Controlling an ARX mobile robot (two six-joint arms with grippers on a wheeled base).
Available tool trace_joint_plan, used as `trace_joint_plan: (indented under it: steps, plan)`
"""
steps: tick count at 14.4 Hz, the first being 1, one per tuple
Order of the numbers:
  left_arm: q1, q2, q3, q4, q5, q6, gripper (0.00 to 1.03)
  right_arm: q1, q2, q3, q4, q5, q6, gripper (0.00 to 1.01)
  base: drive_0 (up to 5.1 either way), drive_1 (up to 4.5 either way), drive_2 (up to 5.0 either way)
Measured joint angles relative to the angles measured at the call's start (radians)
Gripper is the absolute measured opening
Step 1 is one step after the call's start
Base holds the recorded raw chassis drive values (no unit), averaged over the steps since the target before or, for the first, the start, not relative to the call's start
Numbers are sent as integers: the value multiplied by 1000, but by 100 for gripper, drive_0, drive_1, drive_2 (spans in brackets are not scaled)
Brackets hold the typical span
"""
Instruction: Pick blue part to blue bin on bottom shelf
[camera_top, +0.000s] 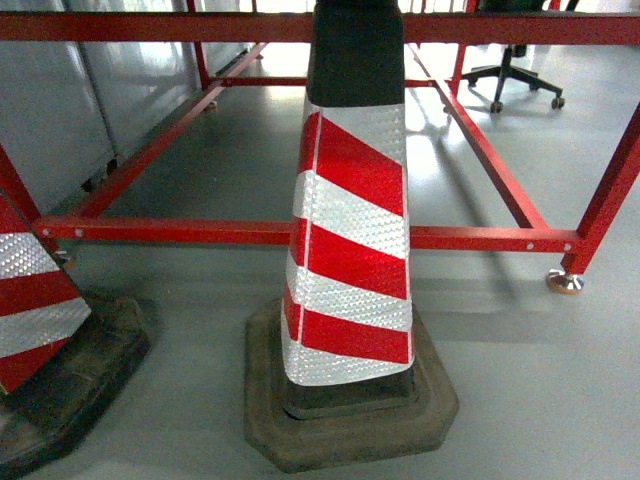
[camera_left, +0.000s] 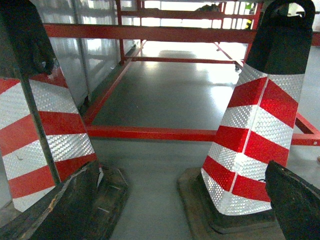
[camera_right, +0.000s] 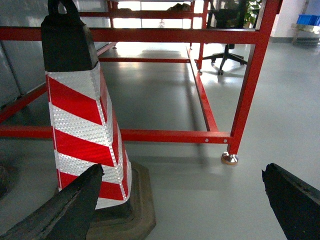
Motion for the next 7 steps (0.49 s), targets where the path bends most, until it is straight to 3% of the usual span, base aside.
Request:
trace_joint_plan:
  steps: [7]
  plan:
    - [0,0,0,0,0,0,98,0,0,0,0,0,0,98,0,0,0]
